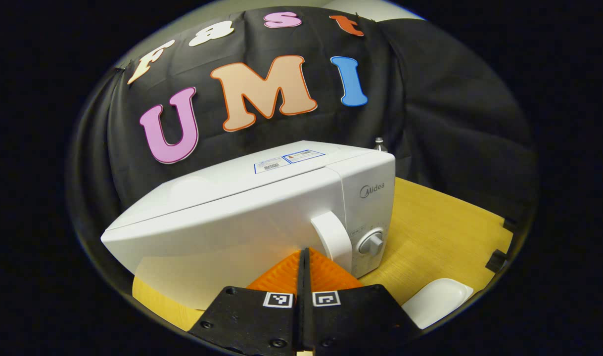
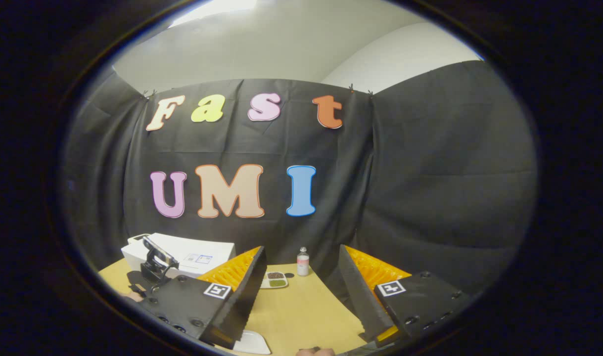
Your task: Open the microwave oven with the left hand, put the food in, and close the microwave oven.
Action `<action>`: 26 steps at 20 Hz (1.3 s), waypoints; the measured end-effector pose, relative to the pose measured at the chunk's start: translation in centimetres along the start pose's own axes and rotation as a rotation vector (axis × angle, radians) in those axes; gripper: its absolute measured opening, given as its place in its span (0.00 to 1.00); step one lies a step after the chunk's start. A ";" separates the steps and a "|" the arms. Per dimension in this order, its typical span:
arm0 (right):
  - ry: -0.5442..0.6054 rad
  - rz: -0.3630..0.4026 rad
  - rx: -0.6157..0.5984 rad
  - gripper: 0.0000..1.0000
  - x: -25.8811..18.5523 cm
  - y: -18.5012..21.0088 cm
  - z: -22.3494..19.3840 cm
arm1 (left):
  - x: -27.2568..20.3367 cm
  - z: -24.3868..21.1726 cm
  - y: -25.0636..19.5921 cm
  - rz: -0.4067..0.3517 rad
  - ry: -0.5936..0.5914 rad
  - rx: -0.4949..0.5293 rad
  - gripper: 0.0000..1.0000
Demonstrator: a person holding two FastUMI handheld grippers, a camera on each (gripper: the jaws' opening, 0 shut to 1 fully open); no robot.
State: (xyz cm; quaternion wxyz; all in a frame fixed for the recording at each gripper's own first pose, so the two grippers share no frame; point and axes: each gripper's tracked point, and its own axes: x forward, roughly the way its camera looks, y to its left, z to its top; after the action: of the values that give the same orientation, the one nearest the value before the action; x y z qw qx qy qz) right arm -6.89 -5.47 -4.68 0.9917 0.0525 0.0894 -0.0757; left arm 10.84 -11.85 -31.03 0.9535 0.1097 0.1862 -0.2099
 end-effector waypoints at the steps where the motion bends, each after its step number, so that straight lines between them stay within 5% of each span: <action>1: -0.005 0.003 -0.004 0.91 0.1 0.2 0.1 | 0.4 0.2 0.0 -0.012 -0.023 -0.003 0.00; 10: 0.005 0.047 0.007 0.87 1.4 2.7 -0.6 | 0.5 -0.6 -0.4 -0.062 0.030 0.041 0.00; 13: -0.005 0.078 0.016 0.91 2.1 4.6 -0.5 | -1.5 1.2 1.9 -0.010 -0.004 0.076 0.01; 20: 0.012 0.153 0.030 0.87 3.4 9.9 -1.8 | -10.6 10.0 6.4 0.006 -0.174 -0.188 0.01; 26: 0.014 0.236 0.059 0.87 3.8 14.9 -1.8 | -18.5 17.8 11.6 0.093 -0.318 -0.209 0.01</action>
State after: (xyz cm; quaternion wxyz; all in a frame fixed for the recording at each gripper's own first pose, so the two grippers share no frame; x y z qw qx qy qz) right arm -1.13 8.90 -5.84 0.9912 0.0921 0.0871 0.0392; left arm 5.91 -0.07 -5.93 0.9858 -0.0162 0.0486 -0.1599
